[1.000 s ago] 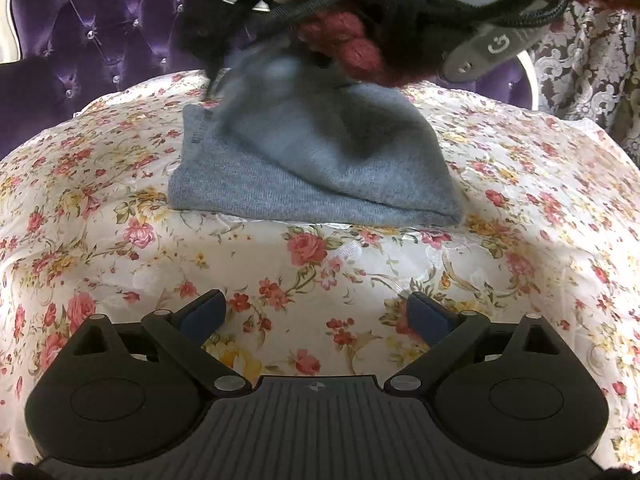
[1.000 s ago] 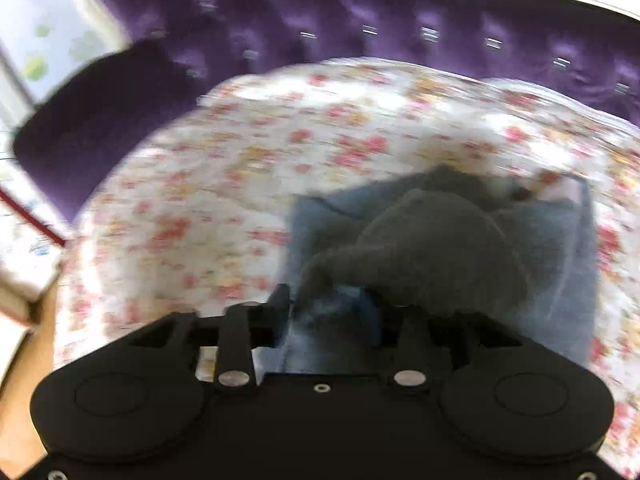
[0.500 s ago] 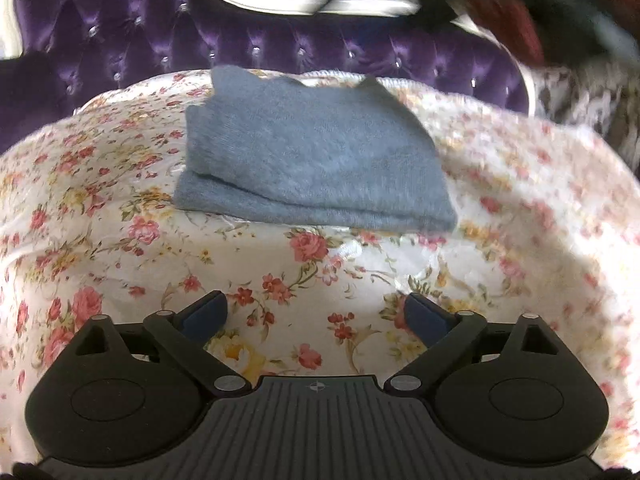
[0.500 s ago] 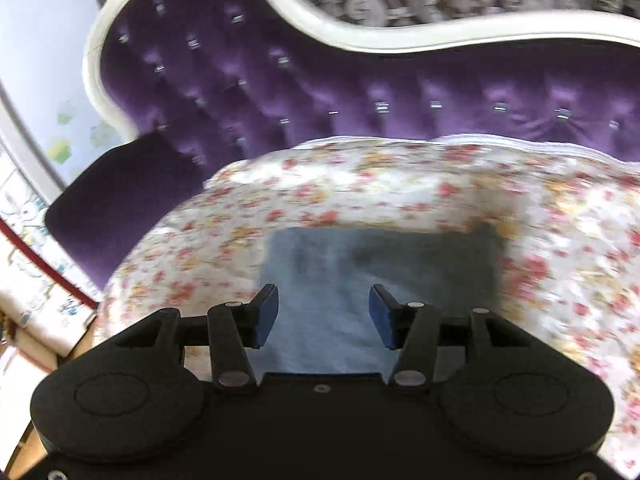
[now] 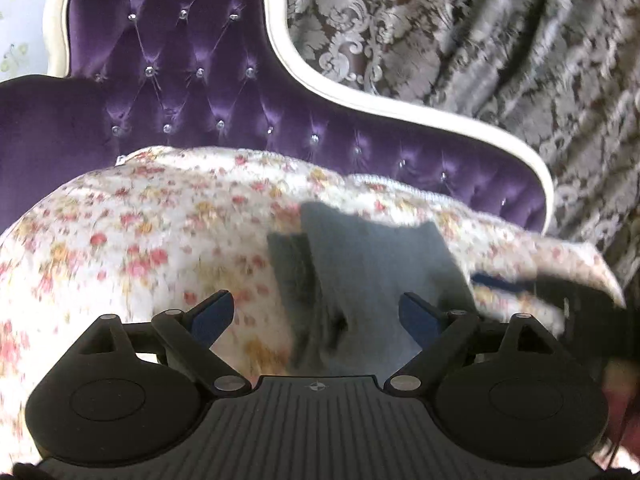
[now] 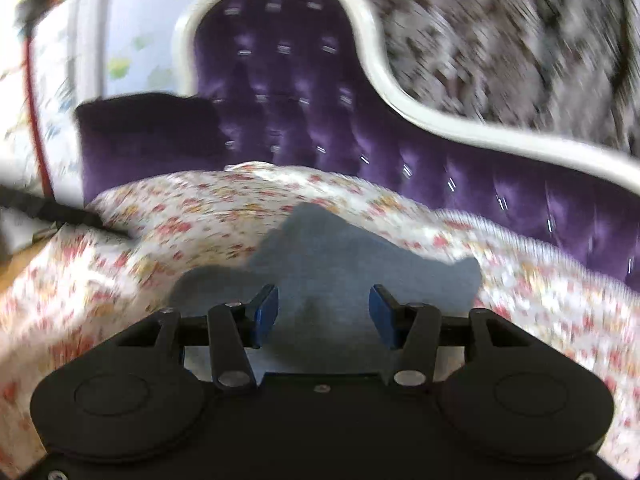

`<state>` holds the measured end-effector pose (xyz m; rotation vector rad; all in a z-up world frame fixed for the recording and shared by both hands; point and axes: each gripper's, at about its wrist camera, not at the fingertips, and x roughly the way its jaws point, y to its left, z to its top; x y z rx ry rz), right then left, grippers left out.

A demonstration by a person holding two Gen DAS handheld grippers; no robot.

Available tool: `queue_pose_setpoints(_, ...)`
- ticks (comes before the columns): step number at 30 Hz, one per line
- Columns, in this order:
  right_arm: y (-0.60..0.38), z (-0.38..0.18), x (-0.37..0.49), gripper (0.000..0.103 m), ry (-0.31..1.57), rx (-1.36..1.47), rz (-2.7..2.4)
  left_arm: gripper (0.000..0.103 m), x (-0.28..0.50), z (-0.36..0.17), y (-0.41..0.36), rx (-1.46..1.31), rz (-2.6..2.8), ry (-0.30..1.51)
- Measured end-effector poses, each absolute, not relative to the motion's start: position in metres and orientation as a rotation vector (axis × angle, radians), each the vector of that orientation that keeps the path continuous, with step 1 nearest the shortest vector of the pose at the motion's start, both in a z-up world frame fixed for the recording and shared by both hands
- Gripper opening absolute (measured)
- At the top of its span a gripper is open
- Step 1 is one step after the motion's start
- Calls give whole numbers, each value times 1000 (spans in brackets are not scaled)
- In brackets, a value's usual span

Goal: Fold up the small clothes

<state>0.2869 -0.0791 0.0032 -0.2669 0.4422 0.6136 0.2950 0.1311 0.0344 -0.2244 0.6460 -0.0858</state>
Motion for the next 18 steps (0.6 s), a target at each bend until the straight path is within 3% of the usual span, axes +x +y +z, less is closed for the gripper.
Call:
queue_pose_setpoints(3,-51,-3,264,58,352,-369,649,77,322,42,145,-278,-119,685)
queue_pose_setpoints(13,12,-47,251,52,321,-657,669,76,355,27,149,-287,-128,792)
queue_pose_setpoints(14,16,-54,256,46,335,-686,659,76,358,24,148,-295,-135,803)
queue_pose_setpoints(16,15,-61,263,17,337,-716,623,76,364,19,146,-319,-158,826)
queue_pose_setpoints(18,0,-54,271,14,370,-609,615,76,370,16,143,-349,-189,840)
